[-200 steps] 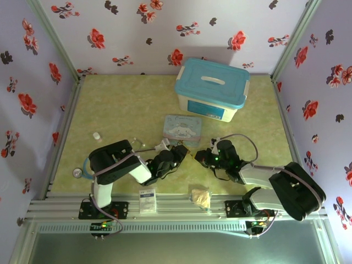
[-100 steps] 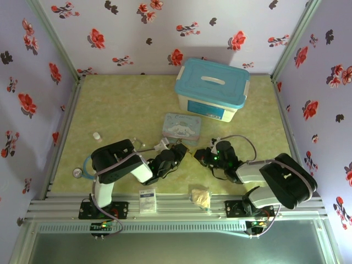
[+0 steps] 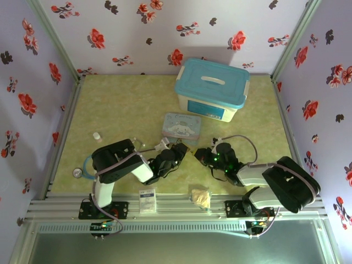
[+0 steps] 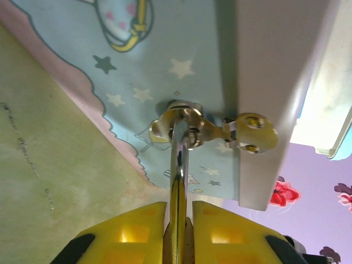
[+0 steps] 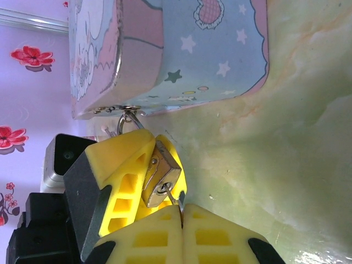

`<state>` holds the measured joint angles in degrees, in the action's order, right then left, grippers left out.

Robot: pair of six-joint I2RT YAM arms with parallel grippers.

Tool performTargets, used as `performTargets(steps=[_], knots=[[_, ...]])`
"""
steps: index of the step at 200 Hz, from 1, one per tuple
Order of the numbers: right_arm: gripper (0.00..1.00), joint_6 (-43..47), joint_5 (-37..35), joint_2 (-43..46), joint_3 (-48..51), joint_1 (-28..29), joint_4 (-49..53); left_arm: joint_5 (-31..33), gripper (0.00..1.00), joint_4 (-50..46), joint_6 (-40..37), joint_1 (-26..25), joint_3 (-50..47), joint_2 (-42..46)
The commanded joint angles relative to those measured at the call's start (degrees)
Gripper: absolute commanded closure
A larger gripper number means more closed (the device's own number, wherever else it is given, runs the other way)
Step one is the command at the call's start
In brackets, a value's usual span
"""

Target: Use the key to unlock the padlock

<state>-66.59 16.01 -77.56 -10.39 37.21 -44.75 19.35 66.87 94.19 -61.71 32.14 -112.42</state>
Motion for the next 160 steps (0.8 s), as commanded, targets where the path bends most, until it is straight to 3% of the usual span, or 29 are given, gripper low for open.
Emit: performTargets(steps=[1,64,131,160], knots=[[1.0,1.0,-0.2,-1.6,-0.8,1.8,-7.5,-4.5,1.0,3.7,0.4,-1.7,2.1,-0.9],[1.0,0.5,-1.9,-6.5,-1.2,2.6,-11.9,-5.0,1.0,3.7,0.6,-1.7,2.2,-0.1],[1.0,10.0,-8.6,1.2,-5.5,5.8,6.3,-5.1,1.0,3.7,0.5,-1.8,2.0,0.3],[1.0,12.4,-8.2,1.1,-6.6,5.9,8.2,-5.5,1.0,3.8,0.6,-1.8,2.3,0.2]])
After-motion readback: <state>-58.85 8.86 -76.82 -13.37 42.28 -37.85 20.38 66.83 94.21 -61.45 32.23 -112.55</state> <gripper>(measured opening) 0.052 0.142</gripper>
